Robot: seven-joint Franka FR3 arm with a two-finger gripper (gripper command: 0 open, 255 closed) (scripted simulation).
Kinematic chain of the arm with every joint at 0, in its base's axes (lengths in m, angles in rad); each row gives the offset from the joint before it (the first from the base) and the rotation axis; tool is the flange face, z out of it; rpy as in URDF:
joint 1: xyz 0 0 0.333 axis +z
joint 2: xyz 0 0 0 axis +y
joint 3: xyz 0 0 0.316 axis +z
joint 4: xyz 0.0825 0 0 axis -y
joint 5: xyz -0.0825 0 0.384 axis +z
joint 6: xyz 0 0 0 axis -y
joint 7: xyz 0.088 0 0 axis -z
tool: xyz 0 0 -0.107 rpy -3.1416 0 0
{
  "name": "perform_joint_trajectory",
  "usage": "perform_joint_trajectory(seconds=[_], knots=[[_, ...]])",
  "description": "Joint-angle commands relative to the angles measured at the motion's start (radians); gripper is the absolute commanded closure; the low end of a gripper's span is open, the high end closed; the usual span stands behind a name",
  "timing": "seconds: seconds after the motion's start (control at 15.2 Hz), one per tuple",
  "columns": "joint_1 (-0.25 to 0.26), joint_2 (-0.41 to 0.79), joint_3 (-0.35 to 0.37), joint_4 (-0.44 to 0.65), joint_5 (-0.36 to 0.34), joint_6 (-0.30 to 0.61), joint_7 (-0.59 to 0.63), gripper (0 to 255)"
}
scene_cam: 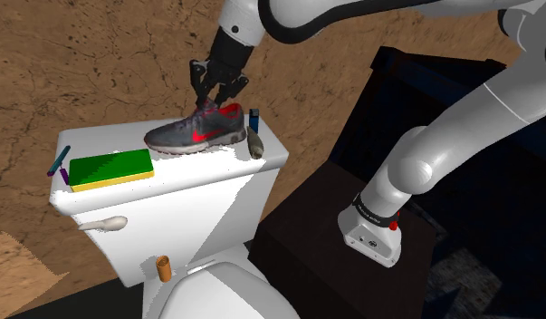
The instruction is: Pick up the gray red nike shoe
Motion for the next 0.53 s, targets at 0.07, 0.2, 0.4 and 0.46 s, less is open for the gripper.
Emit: perform_joint_trajectory(seconds=[0.07, 0.2, 0.4, 0.46], knots=[[-0.001, -0.016, -0.007, 0.028, -0.001, -0.043, 0.003, 255], [-0.002, -0.022, -0.011, 0.049, -0.003, -0.070, 0.006, 255], [-0.004, -0.030, -0.017, 0.083, -0.007, -0.111, 0.010, 255], [-0.005, -0.032, -0.019, 0.095, -0.009, -0.125, 0.012, 255]])
